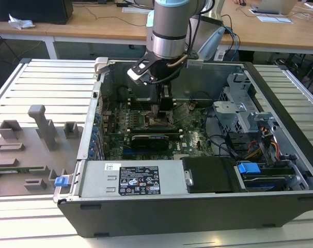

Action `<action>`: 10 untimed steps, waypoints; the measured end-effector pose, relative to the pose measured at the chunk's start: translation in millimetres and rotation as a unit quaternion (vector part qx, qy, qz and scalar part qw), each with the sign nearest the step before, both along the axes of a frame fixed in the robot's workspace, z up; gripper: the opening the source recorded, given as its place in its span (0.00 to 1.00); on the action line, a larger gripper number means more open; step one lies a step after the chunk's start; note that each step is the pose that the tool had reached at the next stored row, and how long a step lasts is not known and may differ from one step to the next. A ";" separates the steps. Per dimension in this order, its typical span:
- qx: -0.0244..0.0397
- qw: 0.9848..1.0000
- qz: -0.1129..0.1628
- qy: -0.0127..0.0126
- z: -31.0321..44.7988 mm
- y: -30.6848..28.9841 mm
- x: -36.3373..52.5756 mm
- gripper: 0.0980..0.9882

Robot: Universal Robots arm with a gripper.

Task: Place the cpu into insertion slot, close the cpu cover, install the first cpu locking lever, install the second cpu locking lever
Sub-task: 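Place the cpu into insertion slot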

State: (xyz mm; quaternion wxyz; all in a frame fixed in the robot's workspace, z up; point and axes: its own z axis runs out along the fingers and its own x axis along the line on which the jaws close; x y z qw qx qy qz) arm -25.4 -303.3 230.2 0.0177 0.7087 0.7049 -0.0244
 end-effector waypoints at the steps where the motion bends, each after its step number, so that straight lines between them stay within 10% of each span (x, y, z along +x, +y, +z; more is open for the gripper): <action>1: 0.000 1.000 0.000 0.000 -2.7 -0.6 -0.2 0.50; 10: 0.001 1.000 0.000 0.000 -19.2 -1.4 -4.8 0.50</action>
